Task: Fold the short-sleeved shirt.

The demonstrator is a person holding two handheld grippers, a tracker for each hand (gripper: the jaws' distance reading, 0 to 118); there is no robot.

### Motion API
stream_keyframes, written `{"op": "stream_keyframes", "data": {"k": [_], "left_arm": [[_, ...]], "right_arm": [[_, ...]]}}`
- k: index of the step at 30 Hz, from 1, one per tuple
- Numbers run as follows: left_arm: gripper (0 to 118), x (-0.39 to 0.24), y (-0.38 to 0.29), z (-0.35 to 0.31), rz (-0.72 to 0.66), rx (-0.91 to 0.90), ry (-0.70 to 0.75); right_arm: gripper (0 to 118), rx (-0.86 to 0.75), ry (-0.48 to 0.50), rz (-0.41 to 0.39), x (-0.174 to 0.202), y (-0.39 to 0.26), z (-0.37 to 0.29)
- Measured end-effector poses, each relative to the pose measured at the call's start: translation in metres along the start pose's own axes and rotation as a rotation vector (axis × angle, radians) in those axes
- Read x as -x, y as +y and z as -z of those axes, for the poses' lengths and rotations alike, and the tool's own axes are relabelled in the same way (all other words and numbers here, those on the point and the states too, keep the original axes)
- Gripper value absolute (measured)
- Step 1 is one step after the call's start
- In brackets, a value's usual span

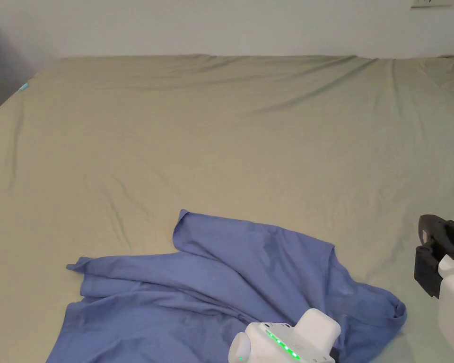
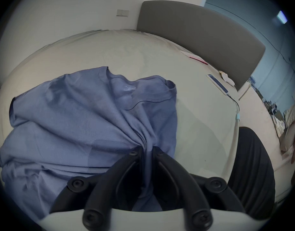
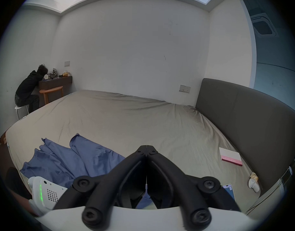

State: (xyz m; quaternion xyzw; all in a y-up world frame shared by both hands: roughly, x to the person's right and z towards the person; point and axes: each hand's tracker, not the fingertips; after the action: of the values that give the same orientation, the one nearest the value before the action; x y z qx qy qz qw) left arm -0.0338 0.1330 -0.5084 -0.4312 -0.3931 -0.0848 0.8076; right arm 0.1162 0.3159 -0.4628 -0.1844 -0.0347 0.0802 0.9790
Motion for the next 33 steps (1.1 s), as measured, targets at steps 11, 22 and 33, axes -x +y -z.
{"op": "stream_keyframes", "data": {"k": [11,22,33], "left_arm": [[92,0.046,-0.022,-0.105,-0.157,-0.188,0.068],[32,0.100,-0.034,-0.307,-0.148,-0.695,0.856],[0,0.198,-0.075,-0.273,-0.336,-0.476,0.883]], "right_arm": [[1,-0.052,0.044,-0.033,0.030,0.022,-0.024],[1,-0.164,0.131,-0.049,0.084,0.048,-0.039],[1,-0.124,0.207,-0.129,0.129,0.036,-0.018]]}}
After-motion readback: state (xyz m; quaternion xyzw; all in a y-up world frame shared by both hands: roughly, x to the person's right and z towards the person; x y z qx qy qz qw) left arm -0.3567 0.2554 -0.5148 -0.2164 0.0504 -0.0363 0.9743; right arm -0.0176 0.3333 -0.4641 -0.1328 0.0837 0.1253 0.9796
